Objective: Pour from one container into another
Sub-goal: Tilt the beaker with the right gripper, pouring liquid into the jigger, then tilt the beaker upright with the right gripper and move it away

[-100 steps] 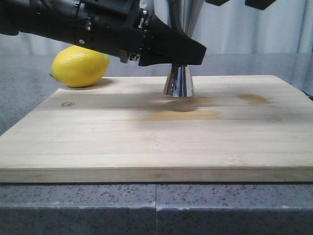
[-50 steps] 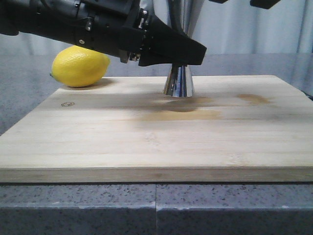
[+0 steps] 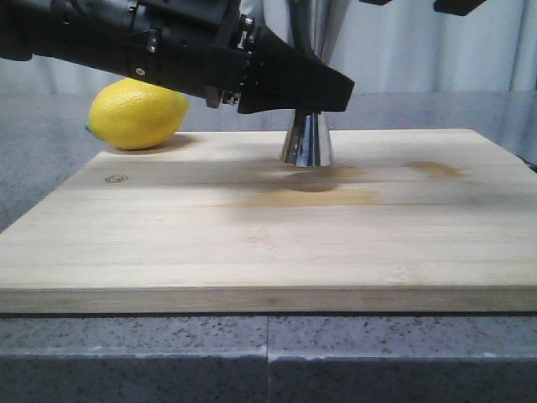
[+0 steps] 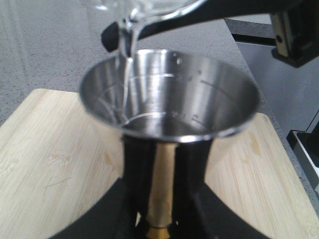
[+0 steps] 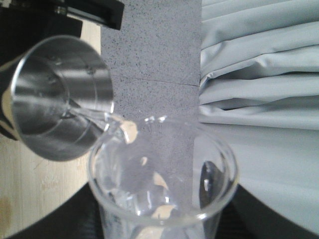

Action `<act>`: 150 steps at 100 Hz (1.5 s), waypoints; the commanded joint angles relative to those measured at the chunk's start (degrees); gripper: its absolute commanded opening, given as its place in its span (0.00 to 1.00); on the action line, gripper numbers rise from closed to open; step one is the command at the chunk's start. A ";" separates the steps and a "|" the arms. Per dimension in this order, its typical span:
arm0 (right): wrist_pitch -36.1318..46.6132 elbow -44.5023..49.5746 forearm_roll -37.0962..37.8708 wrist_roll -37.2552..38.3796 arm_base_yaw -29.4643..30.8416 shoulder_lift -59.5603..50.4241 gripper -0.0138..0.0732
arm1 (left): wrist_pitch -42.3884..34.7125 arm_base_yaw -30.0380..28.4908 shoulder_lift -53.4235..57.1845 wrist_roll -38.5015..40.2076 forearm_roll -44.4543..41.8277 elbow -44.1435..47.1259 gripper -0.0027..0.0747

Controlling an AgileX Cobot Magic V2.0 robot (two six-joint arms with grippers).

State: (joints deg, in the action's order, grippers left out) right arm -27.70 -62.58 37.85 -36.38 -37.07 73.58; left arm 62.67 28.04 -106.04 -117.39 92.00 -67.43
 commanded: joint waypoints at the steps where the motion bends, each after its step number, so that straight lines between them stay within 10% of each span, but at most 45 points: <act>1: 2.40 -2.09 2.25 -0.65 -0.06 -1.56 0.44 | 2.96 0.47 2.55 0.31 3.84 -1.64 0.19; 150: 4.40 -2.09 5.67 -3.58 -0.26 -1.56 0.44 | 1.98 0.47 2.55 0.31 3.84 -1.64 0.19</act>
State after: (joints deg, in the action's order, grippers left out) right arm -26.43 -62.58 41.33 -39.01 -37.07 73.58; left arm 61.58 28.04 -106.04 -117.39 92.00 -67.43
